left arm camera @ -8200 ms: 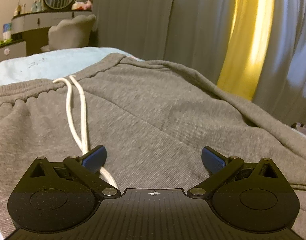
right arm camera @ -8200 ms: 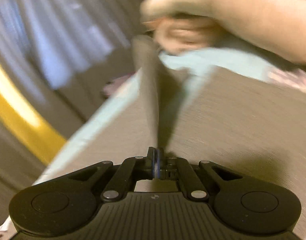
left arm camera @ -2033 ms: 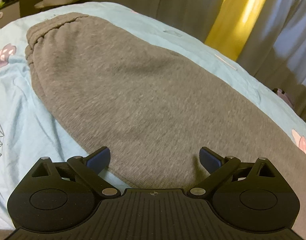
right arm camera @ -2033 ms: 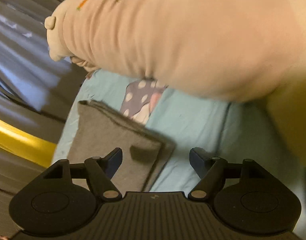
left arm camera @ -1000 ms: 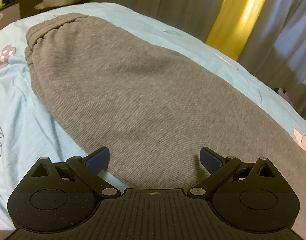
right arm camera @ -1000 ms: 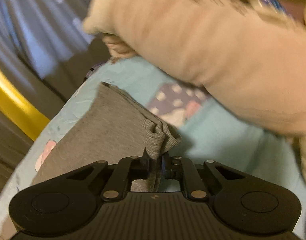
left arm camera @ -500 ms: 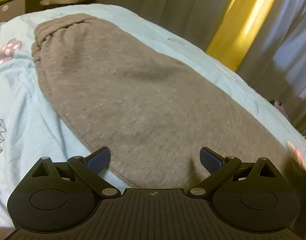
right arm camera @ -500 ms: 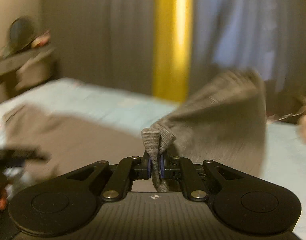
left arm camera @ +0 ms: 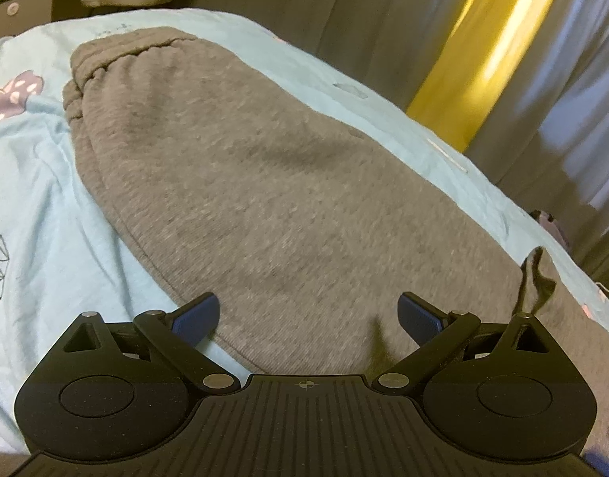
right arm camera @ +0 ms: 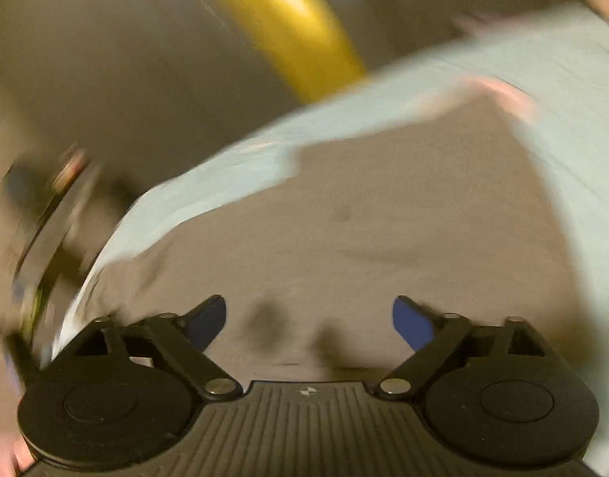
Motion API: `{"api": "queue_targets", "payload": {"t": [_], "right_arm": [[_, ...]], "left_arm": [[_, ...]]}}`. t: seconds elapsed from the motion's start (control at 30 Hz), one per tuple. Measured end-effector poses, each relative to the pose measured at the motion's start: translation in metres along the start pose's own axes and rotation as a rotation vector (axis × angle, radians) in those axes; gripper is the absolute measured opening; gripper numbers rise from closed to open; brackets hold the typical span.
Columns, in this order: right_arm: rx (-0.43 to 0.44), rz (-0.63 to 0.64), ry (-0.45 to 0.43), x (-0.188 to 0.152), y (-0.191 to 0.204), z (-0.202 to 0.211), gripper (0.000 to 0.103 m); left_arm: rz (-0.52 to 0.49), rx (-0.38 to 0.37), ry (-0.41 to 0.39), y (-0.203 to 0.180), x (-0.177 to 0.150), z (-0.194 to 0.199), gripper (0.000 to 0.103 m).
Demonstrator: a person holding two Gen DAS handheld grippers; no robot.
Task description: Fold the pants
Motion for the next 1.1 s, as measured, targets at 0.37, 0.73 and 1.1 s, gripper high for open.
{"api": "queue_targets", "payload": {"t": [0.37,0.73,1.1], "right_arm": [[-0.285,-0.016,-0.114,0.028,-0.062,0.056,0.098],[-0.238,-0.097,-0.075,0.026,-0.088,0.059,0.099],[0.077,-0.261,-0.007,0.020,-0.080,0.061,0.099]], "left_arm": [[-0.082,-0.380,0.082,-0.080,-0.012,0.038,0.091],[-0.115,-0.411,0.500,-0.150,-0.065,-0.032,0.018],[-0.163,-0.441,0.195,-0.126,-0.033,0.032,0.017]]}}
Point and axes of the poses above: each gripper's, at about its wrist camera, not at the fingertips, and z roughly against the way its jaws point, y to its left, x to its top, the point moved 6 cm from there along -z, roughly the way its jaws point, and after that the axes turned 13 degrees about -y, right-handed, at the moved point
